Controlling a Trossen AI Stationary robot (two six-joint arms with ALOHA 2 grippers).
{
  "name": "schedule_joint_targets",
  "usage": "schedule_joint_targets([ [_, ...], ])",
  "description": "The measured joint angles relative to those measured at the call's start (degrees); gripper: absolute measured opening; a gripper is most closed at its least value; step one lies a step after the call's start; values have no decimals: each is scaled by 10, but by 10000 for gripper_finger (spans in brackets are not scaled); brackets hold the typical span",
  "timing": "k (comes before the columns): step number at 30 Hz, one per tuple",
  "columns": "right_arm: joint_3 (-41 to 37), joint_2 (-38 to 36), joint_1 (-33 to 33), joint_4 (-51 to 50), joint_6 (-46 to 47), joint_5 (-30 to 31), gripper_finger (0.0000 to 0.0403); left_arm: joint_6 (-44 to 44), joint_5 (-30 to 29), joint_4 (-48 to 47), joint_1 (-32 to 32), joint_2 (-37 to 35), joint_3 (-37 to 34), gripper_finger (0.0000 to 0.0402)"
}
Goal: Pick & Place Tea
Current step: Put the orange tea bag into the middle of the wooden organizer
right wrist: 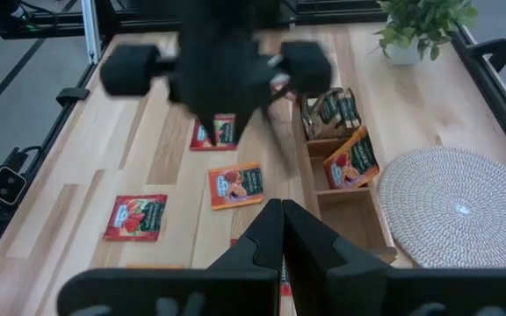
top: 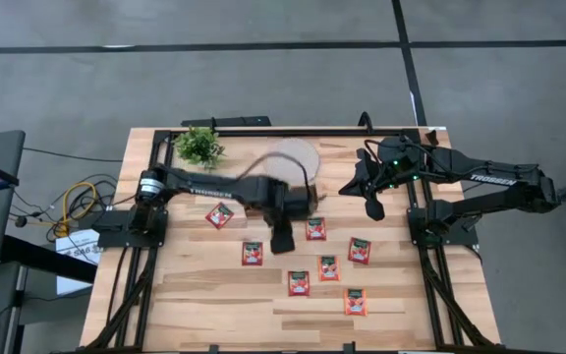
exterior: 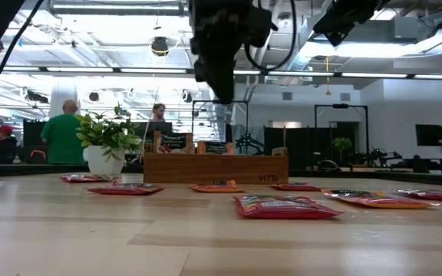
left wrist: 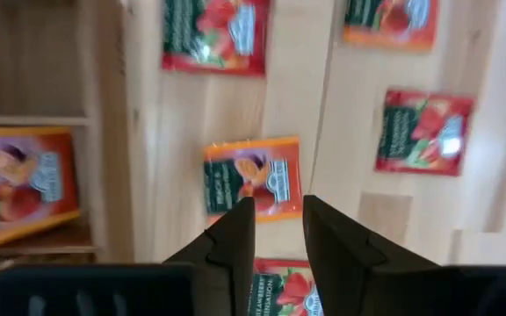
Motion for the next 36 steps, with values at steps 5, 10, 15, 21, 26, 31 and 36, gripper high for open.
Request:
schedule_joint_targets([
  [5, 0, 0, 0, -4, 0, 0, 0, -12, -56, 43, -36, 11, -40, 92],
  [10, 0, 0, 0, -5, 0, 0, 0, -20, -112, 82, -48, 24, -75, 92],
  [15, 0, 0, 0, -4, 0, 0, 0, -54, -142, 135, -42, 39, -100, 92],
  [21, 0, 0, 0, -3, -7, 0, 0, -77, -132, 162, -22, 56, -113, 92],
  [26, 0, 0, 0, -2, -20, 0, 0, -85, -113, 162, -2, 59, -114, 92],
  [31, 0, 0, 0, -3, -20, 0, 0, -85, -66, 161, 15, 59, -114, 92],
  [36, 0, 0, 0, -3, -22, 0, 0, -73, -51, 160, 17, 59, -114, 92],
])
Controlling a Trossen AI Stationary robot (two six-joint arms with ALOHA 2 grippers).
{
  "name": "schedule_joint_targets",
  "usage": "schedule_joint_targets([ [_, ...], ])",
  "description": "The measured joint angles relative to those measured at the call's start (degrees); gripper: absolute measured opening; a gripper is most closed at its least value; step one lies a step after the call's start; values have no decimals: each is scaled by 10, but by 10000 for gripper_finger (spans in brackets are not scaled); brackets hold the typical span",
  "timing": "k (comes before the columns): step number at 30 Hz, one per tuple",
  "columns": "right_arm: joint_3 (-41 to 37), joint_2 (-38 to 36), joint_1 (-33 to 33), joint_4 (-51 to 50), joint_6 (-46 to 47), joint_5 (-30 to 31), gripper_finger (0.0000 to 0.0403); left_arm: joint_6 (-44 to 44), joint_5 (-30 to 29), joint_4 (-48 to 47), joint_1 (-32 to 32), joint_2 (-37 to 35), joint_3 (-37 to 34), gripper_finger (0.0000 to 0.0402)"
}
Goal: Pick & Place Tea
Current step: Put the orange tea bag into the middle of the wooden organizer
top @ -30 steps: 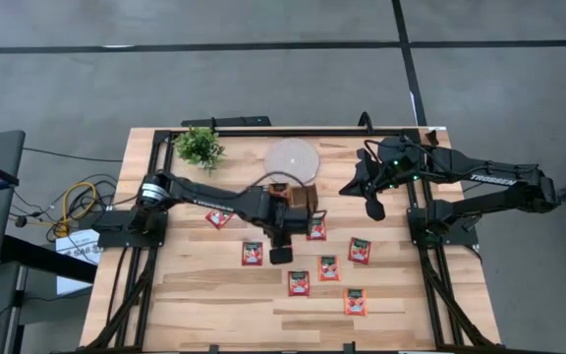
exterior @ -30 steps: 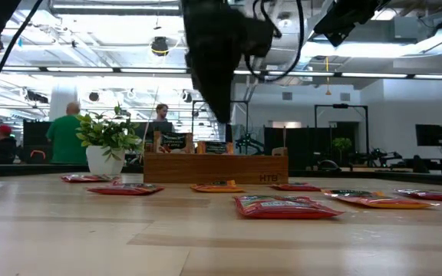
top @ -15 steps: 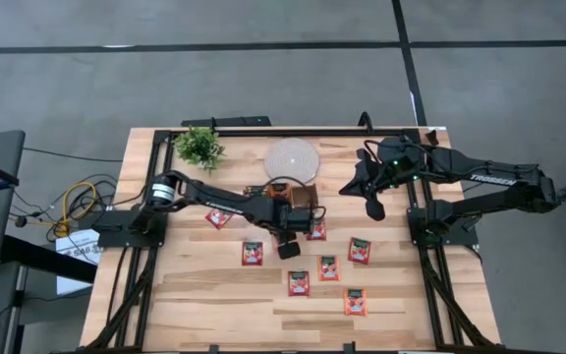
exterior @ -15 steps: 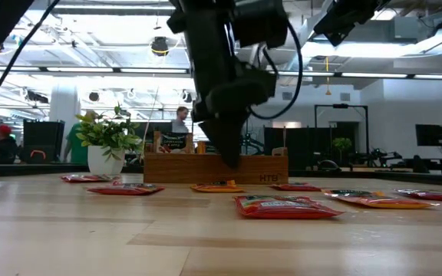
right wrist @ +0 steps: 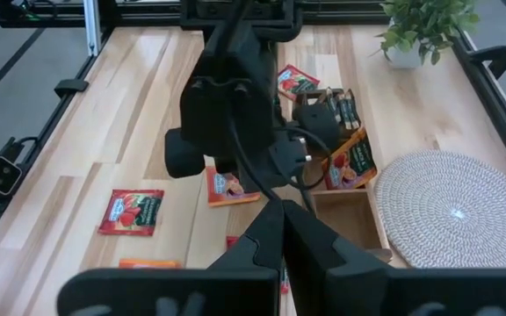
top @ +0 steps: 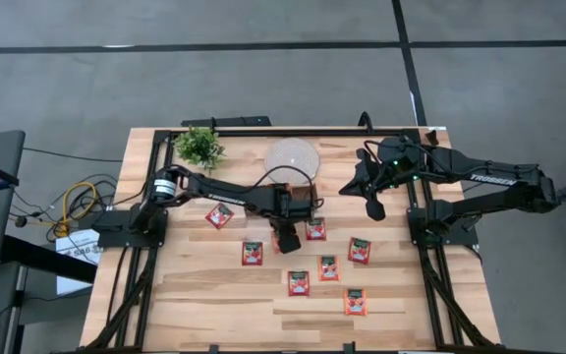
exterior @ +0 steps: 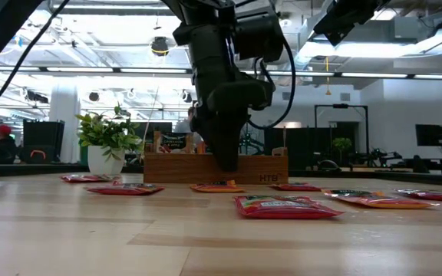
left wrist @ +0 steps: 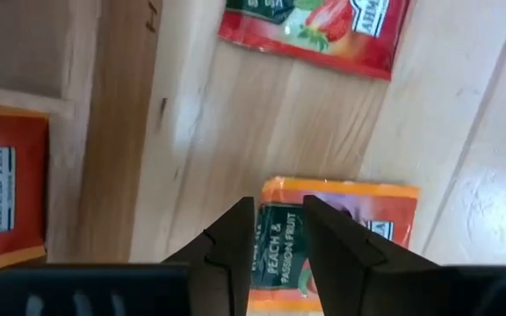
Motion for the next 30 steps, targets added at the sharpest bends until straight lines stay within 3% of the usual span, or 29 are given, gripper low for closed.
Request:
schedule_joint_targets([
  [10, 0, 0, 0, -2, -13, 0, 0, 0, -1, -33, 0, 0, 0, 92],
  [25, 0, 0, 0, 0, -13, 0, 0, -13, 11, -6, -1, 2, -47, 91],
  [30, 0, 0, 0, 0, -13, 0, 0, -15, 17, 0, -7, 2, -48, 66],
])
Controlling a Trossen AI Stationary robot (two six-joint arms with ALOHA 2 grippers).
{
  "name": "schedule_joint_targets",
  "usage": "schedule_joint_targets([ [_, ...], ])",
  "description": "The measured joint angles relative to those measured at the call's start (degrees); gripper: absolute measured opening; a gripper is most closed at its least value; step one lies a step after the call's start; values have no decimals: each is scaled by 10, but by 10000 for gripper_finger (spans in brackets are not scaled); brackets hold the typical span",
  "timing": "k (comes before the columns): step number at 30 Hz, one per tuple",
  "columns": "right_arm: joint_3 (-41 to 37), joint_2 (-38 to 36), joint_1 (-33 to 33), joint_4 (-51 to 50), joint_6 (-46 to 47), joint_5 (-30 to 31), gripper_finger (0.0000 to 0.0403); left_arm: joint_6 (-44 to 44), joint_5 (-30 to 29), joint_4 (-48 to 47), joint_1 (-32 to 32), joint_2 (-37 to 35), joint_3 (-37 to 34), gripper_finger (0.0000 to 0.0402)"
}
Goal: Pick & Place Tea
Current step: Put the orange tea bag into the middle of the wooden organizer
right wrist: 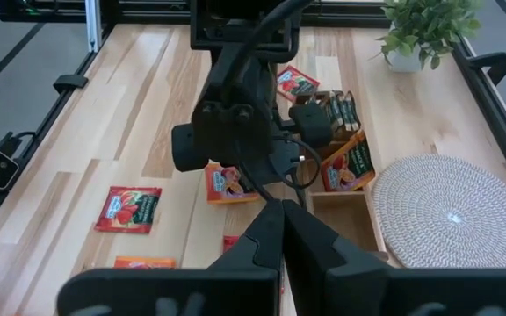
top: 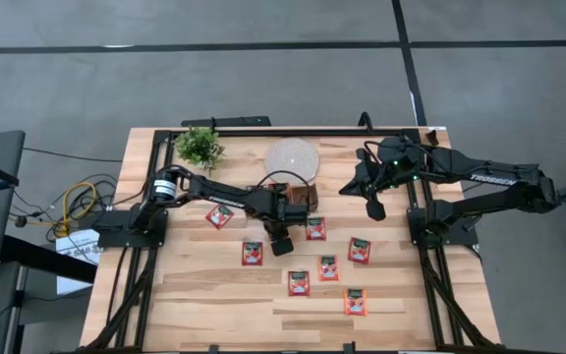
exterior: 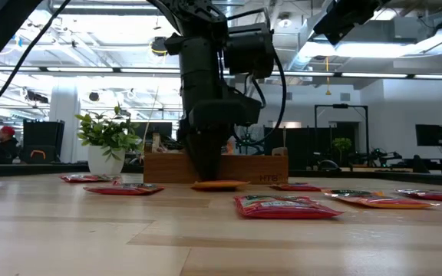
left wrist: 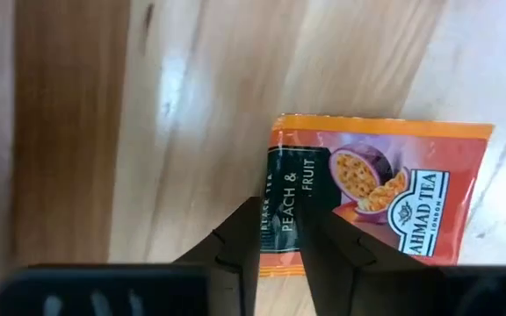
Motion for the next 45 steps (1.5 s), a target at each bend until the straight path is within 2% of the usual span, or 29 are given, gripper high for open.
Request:
schedule_joint_targets([
  [7, 0, 0, 0, 0, 0, 0, 0, -3, 2, 7, -13, 0, 0, 5],
  [18, 0, 0, 0, 0, 4, 0, 0, -17, -52, 13, -25, -26, -2, 0],
  [29, 0, 0, 0, 0, 5, 0, 0, -26, -60, 8, -26, -77, 0, 0],
  [33, 0, 0, 0, 0, 5, 0, 0, -12, -93, -31, -26, -104, 38, 0],
  [39, 0, 0, 0, 1, 5, 1, 0, 61, -178, -127, -16, -114, 111, 0],
  [43, 0, 0, 0, 3, 5, 1, 0, 93, -194, -170, 5, -113, 114, 0],
  [45, 0, 0, 0, 4, 5, 1, 0, 105, -220, -192, 15, -113, 113, 0],
])
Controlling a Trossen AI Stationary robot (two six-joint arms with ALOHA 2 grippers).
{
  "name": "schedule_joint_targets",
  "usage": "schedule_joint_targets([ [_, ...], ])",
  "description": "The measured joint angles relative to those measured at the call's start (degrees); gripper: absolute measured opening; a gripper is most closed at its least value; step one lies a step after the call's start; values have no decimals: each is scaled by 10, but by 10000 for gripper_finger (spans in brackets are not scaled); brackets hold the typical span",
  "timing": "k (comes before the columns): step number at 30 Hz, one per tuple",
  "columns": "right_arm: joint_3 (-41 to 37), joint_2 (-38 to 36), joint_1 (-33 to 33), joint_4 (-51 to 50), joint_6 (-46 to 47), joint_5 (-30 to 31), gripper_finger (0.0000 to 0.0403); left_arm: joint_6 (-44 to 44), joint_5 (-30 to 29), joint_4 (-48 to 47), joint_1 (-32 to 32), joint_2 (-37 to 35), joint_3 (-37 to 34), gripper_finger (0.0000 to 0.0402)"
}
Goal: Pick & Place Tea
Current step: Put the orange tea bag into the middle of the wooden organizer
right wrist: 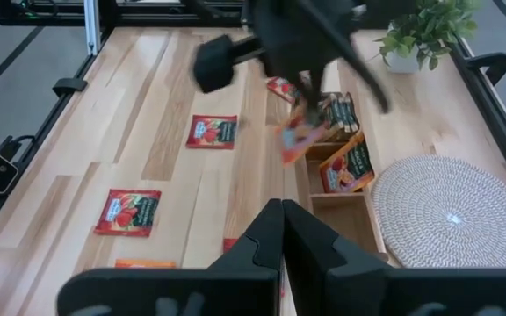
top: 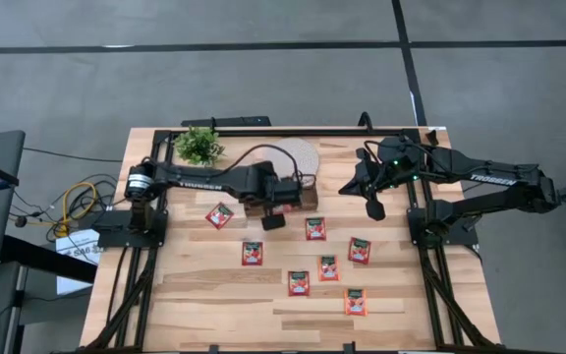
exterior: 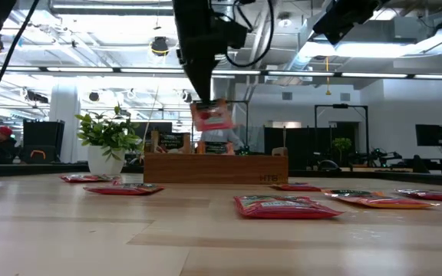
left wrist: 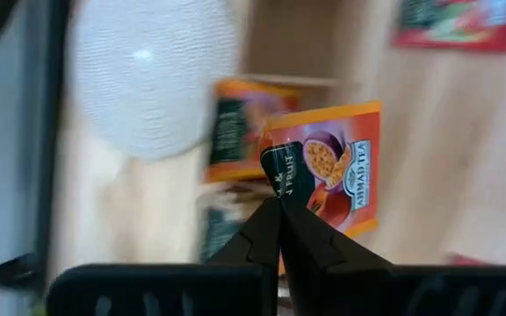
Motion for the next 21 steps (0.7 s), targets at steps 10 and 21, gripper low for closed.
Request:
schedule_joint_targets([
  [10, 0, 0, 0, 5, 0, 1, 0, 77, -58, 26, 25, 8, 0, 0],
  [21, 0, 0, 0, 10, 0, 1, 0, 150, -118, 59, 24, 47, 0, 0],
])
